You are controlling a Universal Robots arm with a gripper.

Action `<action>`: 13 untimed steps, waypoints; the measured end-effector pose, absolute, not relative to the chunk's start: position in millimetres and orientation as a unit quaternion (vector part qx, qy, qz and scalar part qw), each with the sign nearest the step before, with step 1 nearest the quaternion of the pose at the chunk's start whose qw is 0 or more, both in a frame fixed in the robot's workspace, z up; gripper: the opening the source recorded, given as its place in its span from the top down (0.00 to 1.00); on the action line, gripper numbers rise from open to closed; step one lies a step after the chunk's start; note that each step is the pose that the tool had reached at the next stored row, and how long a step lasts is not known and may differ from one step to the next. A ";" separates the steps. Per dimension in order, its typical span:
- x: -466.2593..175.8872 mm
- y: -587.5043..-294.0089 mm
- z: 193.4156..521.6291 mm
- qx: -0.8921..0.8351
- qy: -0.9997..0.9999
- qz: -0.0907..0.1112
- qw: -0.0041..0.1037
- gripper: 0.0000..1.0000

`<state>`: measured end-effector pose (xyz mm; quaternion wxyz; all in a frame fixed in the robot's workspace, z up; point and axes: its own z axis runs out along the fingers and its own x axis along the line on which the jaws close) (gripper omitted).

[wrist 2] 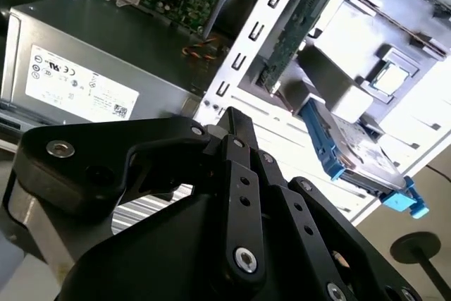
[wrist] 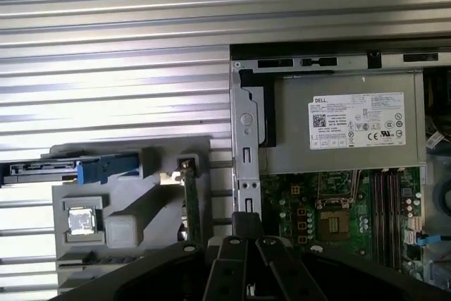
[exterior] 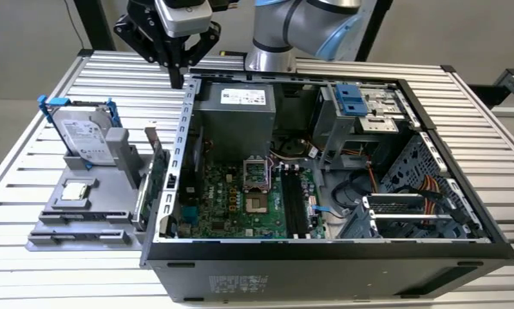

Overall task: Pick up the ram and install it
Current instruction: 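Reach for the ram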

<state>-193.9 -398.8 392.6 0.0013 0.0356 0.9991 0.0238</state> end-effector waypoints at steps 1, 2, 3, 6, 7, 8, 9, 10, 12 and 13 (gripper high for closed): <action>-194.3 -398.8 392.6 0.036 0.999 0.024 0.001 1.00; -195.5 -398.8 392.7 0.036 0.999 0.024 0.001 1.00; -196.9 -398.8 392.6 0.036 0.999 0.024 0.001 1.00; -201.3 -399.0 392.7 0.036 0.999 0.024 0.001 1.00; -203.3 -399.0 392.6 0.036 0.999 0.024 0.001 1.00; -205.3 -399.0 392.6 0.036 0.999 0.024 0.001 1.00; -207.4 -399.0 392.6 0.036 0.999 0.024 0.001 1.00; -209.6 -399.0 392.6 0.036 0.999 0.024 0.001 1.00; -214.0 -399.0 392.6 0.036 0.999 0.024 0.001 1.00; -216.4 -399.0 392.5 0.036 0.999 0.024 0.001 1.00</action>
